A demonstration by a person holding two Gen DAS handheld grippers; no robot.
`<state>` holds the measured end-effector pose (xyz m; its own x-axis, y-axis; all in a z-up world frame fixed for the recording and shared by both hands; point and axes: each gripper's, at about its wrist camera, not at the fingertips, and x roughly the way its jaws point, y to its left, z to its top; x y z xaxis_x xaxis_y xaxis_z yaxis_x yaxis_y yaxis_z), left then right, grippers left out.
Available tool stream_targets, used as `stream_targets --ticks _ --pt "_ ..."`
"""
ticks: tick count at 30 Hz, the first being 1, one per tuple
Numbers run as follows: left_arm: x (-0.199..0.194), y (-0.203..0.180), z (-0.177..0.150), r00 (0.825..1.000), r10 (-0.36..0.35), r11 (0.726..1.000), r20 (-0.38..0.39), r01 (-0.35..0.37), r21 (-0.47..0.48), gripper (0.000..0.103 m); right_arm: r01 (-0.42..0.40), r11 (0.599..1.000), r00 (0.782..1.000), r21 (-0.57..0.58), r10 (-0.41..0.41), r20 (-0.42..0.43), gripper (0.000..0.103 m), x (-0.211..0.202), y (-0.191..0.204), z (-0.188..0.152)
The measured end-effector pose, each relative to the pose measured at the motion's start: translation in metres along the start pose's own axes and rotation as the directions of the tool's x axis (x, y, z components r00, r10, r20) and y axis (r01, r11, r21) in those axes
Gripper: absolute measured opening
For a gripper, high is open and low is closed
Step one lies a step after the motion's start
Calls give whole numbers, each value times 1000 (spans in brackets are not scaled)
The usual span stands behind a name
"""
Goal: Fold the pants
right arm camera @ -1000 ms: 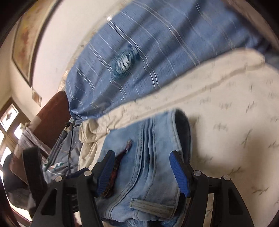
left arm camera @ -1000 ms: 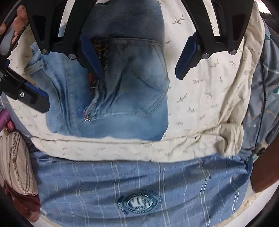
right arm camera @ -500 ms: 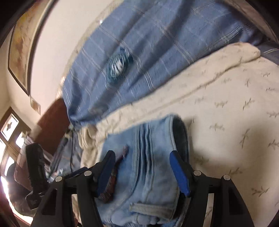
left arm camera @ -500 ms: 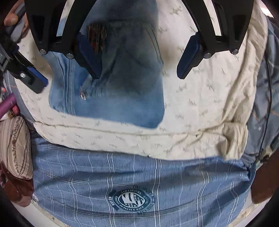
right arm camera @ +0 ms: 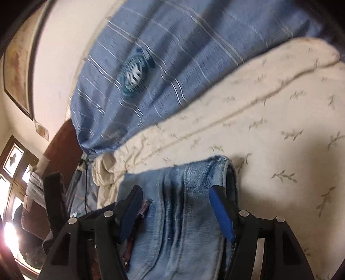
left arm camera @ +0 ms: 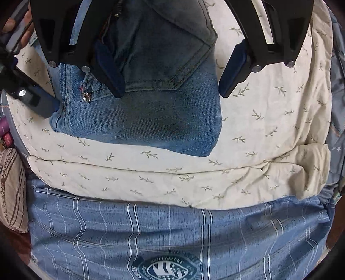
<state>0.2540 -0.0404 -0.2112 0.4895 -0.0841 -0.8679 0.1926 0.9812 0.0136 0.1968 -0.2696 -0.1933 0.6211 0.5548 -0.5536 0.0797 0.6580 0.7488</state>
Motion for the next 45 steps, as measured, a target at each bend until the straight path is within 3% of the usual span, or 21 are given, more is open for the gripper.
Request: stream_targets --ticks 3,6,12,16,23,28,33,36,39,45 --pt "9 4 2 999 1 1000 -38 -1 -16 98 10 1000 1000 -12 -10 -23 68 5 -3 -2" --pt "6 9 0 999 -15 999 -38 13 -47 98 14 1000 1000 -24 -14 -18 68 1 0 -5" --pt "-32 11 -27 1000 -11 999 26 12 -47 98 -1 996 999 -89 4 34 69 -28 15 -16" --pt "-51 11 -51 999 -29 1000 15 29 -9 98 29 983 999 -182 -23 37 69 -46 29 -31" --pt "-63 5 -88 999 30 998 16 -31 62 98 150 926 988 -347 -149 30 68 -54 50 -63" --pt "-55 9 -102 999 38 999 -2 -38 35 99 253 875 954 -412 -296 -43 68 -36 48 -90" --pt "-80 9 -102 998 46 999 44 -47 18 98 239 897 968 -373 -252 15 68 -56 50 -93" --pt "-106 9 -105 991 70 997 111 -72 11 98 223 904 974 -364 -192 120 68 -81 59 -96" --pt "-132 9 -108 981 89 996 171 -91 6 98 235 897 960 -373 -154 233 68 -104 70 -103" --pt "-176 11 -115 953 117 992 280 -124 7 98 255 878 937 -405 -120 329 70 -125 92 -127"
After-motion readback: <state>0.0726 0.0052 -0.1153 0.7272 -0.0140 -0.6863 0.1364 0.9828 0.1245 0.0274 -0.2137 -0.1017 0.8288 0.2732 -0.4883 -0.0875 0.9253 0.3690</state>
